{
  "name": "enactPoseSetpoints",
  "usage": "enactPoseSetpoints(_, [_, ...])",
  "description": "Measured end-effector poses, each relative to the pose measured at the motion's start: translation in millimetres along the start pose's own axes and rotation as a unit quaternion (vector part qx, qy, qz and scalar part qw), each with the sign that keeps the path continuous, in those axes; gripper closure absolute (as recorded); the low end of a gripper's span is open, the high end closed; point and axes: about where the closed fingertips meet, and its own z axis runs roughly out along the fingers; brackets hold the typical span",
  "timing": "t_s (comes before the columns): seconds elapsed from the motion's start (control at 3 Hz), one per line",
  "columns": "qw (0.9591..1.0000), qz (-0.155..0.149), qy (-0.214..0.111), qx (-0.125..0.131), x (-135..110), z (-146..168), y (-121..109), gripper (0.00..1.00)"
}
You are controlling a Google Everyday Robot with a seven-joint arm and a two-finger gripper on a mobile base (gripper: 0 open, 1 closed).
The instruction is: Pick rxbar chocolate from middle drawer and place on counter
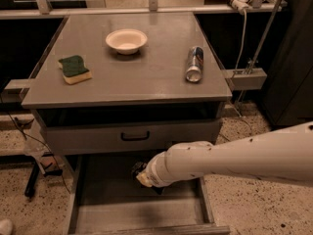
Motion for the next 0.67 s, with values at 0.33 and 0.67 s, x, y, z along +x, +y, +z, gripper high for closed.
enactPoseSetpoints(0.33, [0.9999,-0.012,-0.006,0.006,-18.2,-23.1,6.5,1.00])
enactPoseSetpoints(0.67, [0.9983,-0.042,-0.038,0.016,-41.2,-38.7,10.7,1.00])
